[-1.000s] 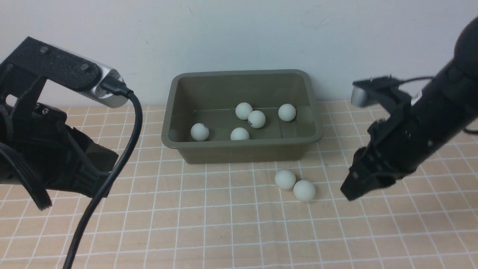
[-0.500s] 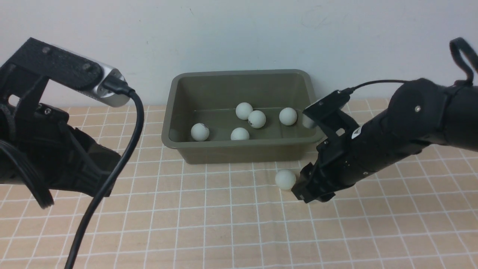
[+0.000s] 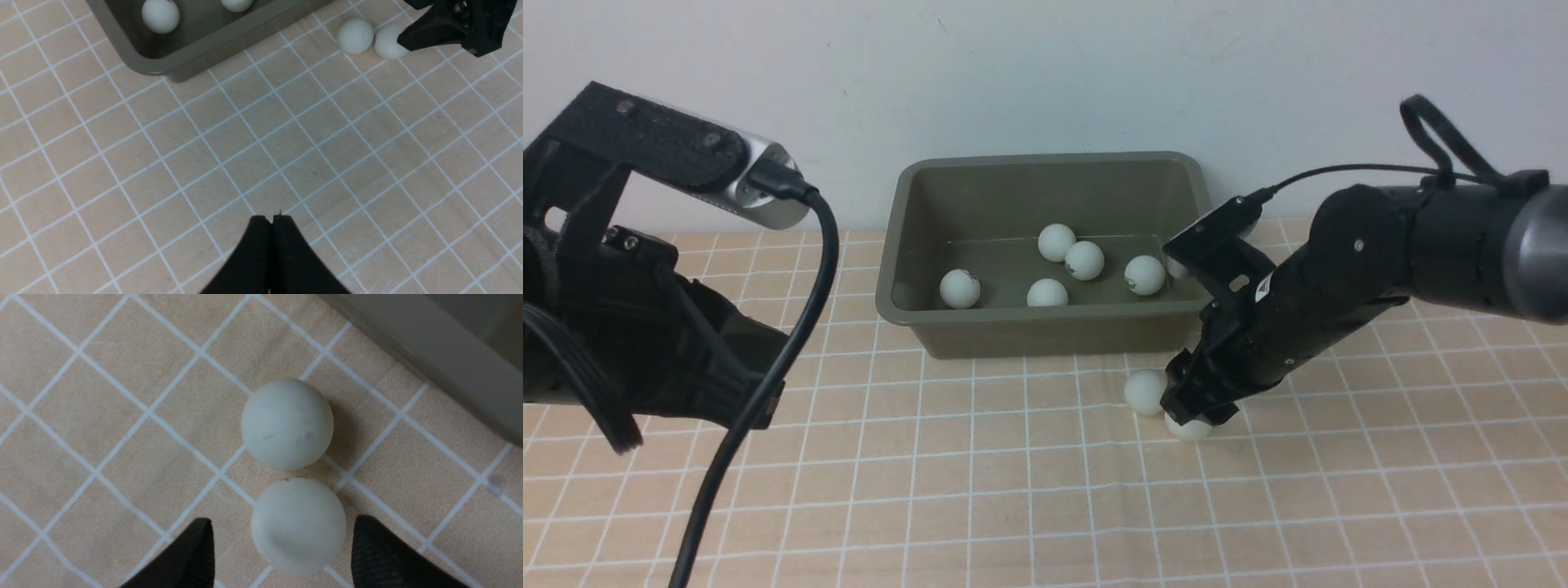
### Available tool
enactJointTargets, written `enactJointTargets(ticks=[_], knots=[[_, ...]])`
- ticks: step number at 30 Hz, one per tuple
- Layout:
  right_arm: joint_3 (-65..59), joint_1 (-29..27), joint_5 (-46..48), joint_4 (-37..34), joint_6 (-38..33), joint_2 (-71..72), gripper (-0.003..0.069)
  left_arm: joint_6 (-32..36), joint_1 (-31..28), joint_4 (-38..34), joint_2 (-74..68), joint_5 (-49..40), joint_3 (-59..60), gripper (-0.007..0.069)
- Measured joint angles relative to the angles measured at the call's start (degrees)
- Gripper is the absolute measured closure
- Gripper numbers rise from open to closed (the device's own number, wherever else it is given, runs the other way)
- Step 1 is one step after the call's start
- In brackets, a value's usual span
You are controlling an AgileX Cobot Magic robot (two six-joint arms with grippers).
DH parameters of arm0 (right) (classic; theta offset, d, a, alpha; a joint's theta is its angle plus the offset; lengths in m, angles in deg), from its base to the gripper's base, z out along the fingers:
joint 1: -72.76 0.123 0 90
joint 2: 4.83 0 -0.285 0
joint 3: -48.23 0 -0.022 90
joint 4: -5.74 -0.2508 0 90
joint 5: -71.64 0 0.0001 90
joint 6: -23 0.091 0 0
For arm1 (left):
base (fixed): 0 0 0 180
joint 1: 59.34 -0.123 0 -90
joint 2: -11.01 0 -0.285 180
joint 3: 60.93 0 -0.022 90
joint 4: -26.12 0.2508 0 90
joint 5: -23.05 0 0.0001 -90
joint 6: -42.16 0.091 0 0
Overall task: Put the table tennis balls into the box on the light coffee tablecloth.
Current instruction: 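Reach for and grasp a ping pong ball on the table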
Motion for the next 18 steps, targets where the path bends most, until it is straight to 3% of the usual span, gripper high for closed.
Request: enactJointTargets(ticks=[10,14,18], knots=[[0.5,0.0,-2.7,1.2,0.0,-5.7,0.0244,0.0,0.0,0.0,0.0,0.0,0.0,0.0693],[0.6,0.0,-2.5,2.1,0.0,-7.2,0.0293,0.0,0.0,0.0,0.0,0.0,0.0,0.0693],[2.6,0.0,3.8,5.9,0.0,-3.6,0.0293,0.0,0.0,-0.1,0.0,0.0,0.0,0.0693]])
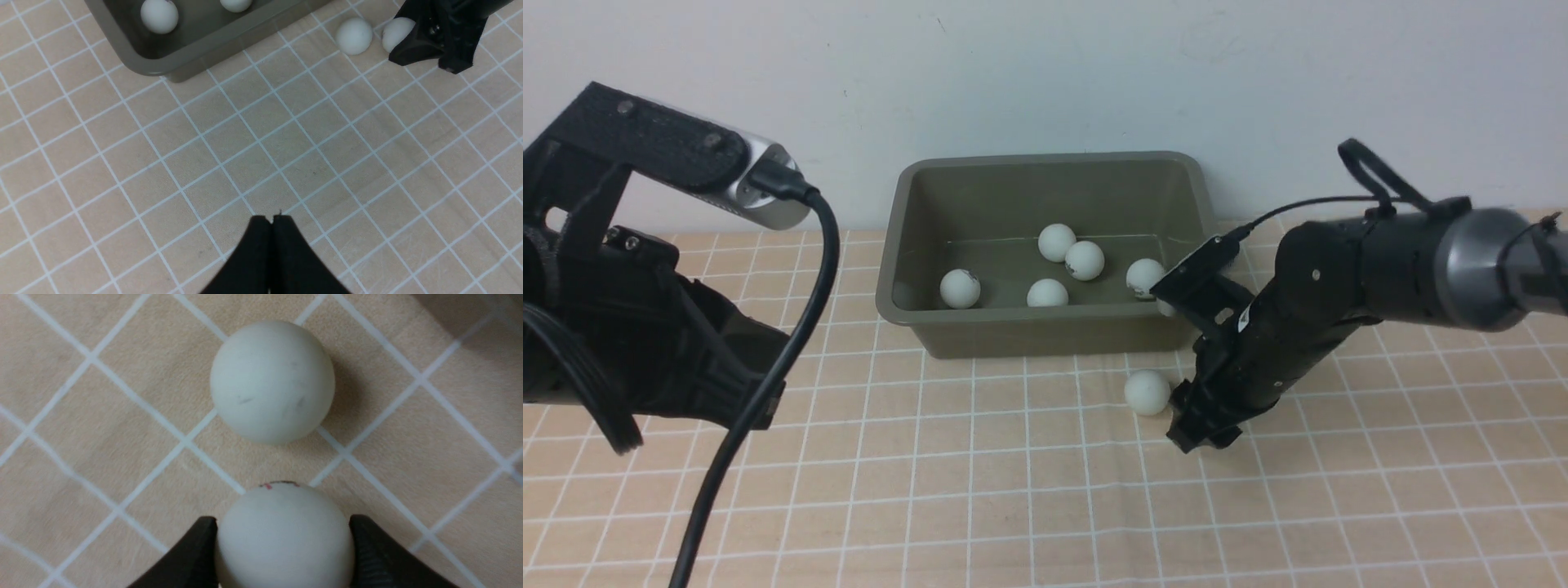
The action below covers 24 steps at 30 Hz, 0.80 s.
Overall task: Put the table tennis balls into the box on the light coffee tablecloth.
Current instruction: 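Reach for and grasp a ping pong ball on the table, then release the ping pong ball into the bin and lift the gripper away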
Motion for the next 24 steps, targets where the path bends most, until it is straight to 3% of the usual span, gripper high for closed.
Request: enactJointTargets(ticks=[5,8,16,24], knots=[[6.0,-0.1,12.2,5.7,0.0,9.2,0.0293,0.0,0.0,-0.2,0.0,0.0,0.0,0.0693],[9.7,-0.7,15.8,5.1,-1.4,12.8,0.0293,0.0,0.0,-0.2,0.0,0.0,0.0,0.0693],[16.2,-0.8,9.0,-7.1,-9.0,7.5,0.0293,0.0,0.0,-0.3,0.0,0.0,0.0,0.0693],[24.1,-0.8,2.5,-8.9,-6.9,-6.5,0.0293,0.1,0.0,-0.3,0.0,-0.3,0.0,0.0693]])
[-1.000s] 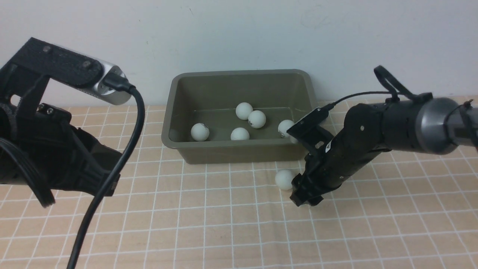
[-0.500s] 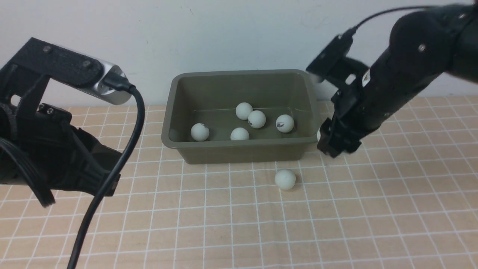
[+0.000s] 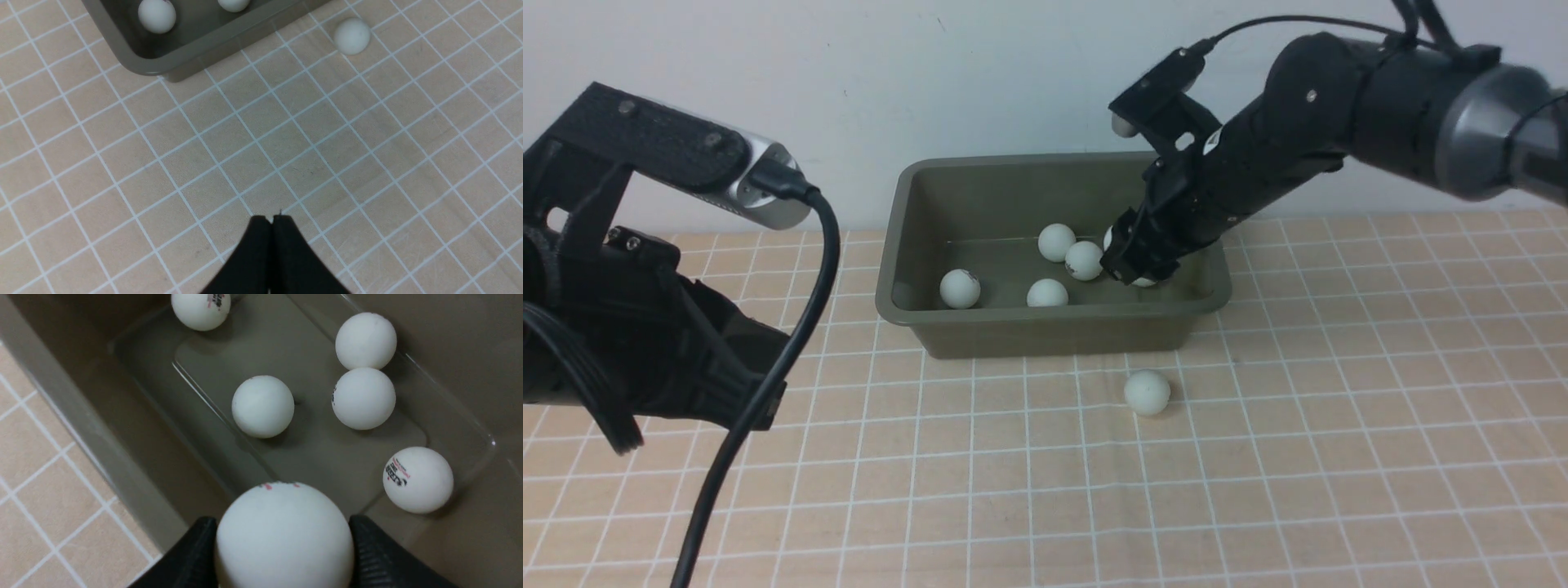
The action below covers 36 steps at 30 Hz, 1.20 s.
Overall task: Put the table tennis balls into the box on the light coffee tablecloth.
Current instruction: 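Release the ping pong ball into the bin and lift the gripper away, then reach for and grasp a ping pong ball on the table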
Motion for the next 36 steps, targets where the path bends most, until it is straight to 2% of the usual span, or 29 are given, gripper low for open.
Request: enactJointTargets(ticks=[5,7,8,9,11,15,17,20,21,22,25,26,27,30,36], knots=[[2.3,0.0,-0.6,-0.2,1.6,-3.0,0.0276,0.1,0.0,0.0,0.0,-0.7,0.0,0.0693],[2.7,0.0,-0.8,1.6,2.4,-3.3,0.0193,0.1,0.0,0.0,0.0,-0.8,0.0,0.0693],[2.8,0.0,-0.7,1.6,2.5,-3.3,0.0193,0.1,0.0,0.0,0.0,-0.8,0.0,0.0693],[3.5,0.0,0.4,3.1,3.2,-3.1,0.0155,0.1,0.0,0.0,0.0,-0.8,0.0,0.0693],[4.8,0.0,3.1,4.7,4.8,-2.1,0.0133,0.1,0.0,0.0,0.0,-0.8,0.0,0.0693],[8.4,0.0,9.7,7.1,8.2,0.9,0.0144,0.1,0.0,0.0,0.0,-0.8,0.0,0.0693],[11.1,0.0,14.4,7.9,9.9,3.1,0.0181,0.1,0.0,0.0,0.0,-0.8,0.0,0.0693],[15.3,0.0,23.7,8.3,11.2,7.1,0.0288,0.1,0.0,0.0,0.0,-0.8,0.0,0.0693],[16.2,0.0,24.8,8.3,11.4,8.2,0.0326,0.1,0.0,0.0,0.0,-0.8,0.0,0.0693],[16.3,0.0,25.1,8.3,11.4,8.6,0.0334,0.1,0.0,0.0,0.0,-0.8,0.0,0.0693],[16.9,0.0,26.1,8.1,13.2,11.3,0.0468,0.1,0.0,-0.1,0.0,-0.5,0.0,0.0693],[16.9,0.0,26.1,8.1,13.4,11.4,0.0468,0.1,0.0,-0.1,0.0,-0.5,0.0,0.0693],[16.9,0.0,26.4,7.6,14.8,12.1,0.0536,0.1,0.0,-0.1,0.0,-0.5,0.0,0.0693],[16.3,0.0,26.6,5.8,16.0,13.4,0.0634,0.1,0.0,-0.1,0.0,-0.5,0.0,0.0693],[8.6,0.0,26.6,3.7,15.9,19.4,0.0672,0.1,0.0,-0.1,0.0,-0.5,0.0,0.0693]])
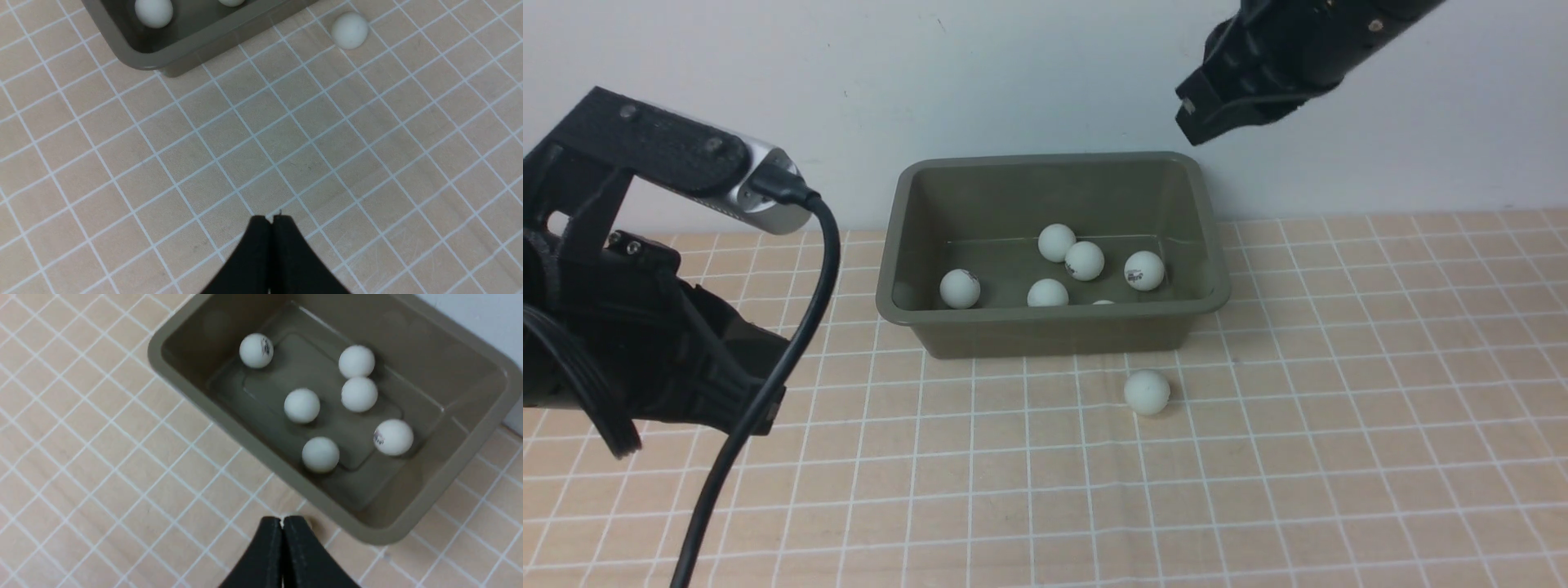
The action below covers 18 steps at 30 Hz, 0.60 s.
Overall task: Put the table tennis balls into the box on the light coffee tablecloth.
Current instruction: 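Reach for and grasp a ping pong ball on the table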
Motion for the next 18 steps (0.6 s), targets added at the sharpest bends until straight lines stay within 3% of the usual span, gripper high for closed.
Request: enactJointTargets(ticks=[8,14,18], knots=[[-25.7,0.0,-3.6,-4.2,-4.3,9.8,0.0674,0.0,0.0,0.0,0.0,-0.1,0.0,0.0693],[-36.6,0.0,-17.5,-9.7,-7.4,9.2,0.0663,0.0,0.0,0.0,0.0,-0.1,0.0,0.0693],[-39.8,0.2,-27.3,-11.3,-8.0,7.0,0.0610,0.0,0.0,0.0,0.0,-0.1,0.0,0.0693]])
